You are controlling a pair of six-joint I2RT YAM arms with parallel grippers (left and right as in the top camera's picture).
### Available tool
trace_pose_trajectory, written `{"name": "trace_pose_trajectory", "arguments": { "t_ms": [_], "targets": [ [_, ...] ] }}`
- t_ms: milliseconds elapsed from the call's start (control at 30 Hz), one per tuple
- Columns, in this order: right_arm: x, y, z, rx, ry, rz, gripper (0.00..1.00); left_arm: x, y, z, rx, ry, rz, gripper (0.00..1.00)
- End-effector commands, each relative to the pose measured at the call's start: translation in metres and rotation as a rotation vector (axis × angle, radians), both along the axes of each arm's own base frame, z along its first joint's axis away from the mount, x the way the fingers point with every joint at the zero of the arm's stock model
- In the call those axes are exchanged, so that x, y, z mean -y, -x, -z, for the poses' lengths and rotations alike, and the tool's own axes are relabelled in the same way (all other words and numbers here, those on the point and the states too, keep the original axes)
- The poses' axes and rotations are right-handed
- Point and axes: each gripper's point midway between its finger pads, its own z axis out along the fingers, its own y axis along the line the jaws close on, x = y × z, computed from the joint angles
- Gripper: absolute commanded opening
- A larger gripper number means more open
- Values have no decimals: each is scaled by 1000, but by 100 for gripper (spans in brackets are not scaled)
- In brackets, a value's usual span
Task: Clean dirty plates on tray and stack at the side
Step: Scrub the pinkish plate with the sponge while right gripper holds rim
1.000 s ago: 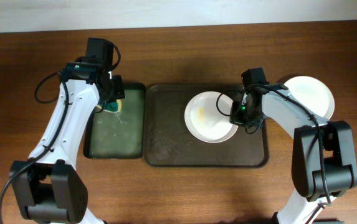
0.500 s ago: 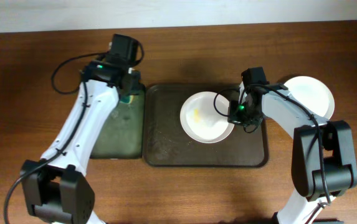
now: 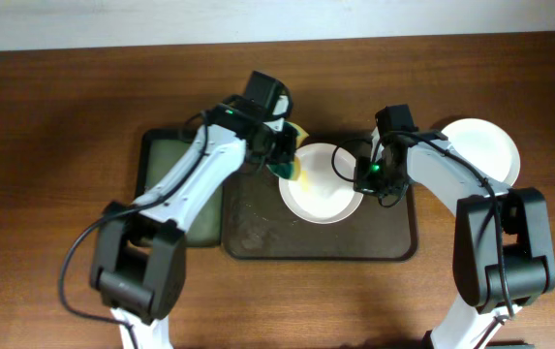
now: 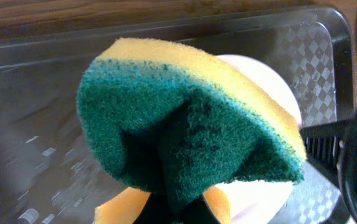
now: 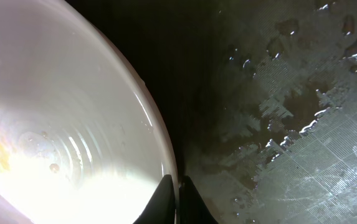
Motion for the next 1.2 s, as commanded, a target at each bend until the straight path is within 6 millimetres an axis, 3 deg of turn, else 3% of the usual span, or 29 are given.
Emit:
{"name": "trace_pose_trajectory", "arguments": {
  "t_ms": [0, 167, 400, 533, 633, 800, 1033, 1167],
  "targets": [
    [-2, 6, 8, -24, 3, -20, 4, 18, -6, 9, 2, 39, 13, 0],
    [-2, 6, 8, -24, 3, -20, 4, 29, -2, 34, -27, 18, 36, 0],
    [-2, 6, 8, -24, 3, -20, 4, 29, -3, 84, -46, -88, 22, 0],
    [-2, 6, 8, -24, 3, -23, 4, 38, 4, 108, -71, -104, 45, 0],
    [-2, 6, 8, -24, 3, -23, 4, 52, 13, 115, -100, -61, 83, 0],
    [-2, 6, 8, -23, 3, -23, 4, 86, 15, 101, -86, 86, 152, 0],
    [-2, 6, 8, -21, 4, -30, 4, 126, 6, 55, -44, 291, 247, 0],
    [-2, 6, 8, -19, 5, -41, 4, 117, -16, 25, -8, 265, 205, 0]
  ]
}}
